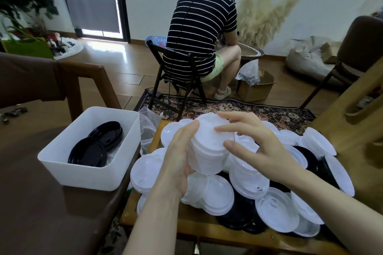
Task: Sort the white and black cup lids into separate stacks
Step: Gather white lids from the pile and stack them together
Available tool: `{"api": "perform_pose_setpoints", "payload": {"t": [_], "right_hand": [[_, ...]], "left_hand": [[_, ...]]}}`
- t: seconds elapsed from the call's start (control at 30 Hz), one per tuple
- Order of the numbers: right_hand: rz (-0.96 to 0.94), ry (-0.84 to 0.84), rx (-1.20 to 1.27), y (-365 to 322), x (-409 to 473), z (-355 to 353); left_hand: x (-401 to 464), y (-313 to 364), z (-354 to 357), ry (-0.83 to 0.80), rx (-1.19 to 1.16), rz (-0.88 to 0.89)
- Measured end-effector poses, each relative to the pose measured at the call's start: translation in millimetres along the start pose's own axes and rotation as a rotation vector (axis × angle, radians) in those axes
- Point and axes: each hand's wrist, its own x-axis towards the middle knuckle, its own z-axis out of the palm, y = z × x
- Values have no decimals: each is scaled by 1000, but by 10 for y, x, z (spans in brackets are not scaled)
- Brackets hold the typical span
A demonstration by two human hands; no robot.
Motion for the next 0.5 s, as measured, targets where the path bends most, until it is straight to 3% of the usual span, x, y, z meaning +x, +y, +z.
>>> {"api": "perform_pose_setpoints", "payload": {"t": [0.13, 0.3, 0.5], "right_hand": [[309, 66, 351, -47, 48, 34], [730, -106, 609, -99, 82, 75], [750, -97, 618, -162, 121, 86]], "left_hand": [[14, -13, 15, -5, 7, 16], [9, -38, 35, 11, 22, 17], [-9, -22, 34, 15, 34, 64]]}}
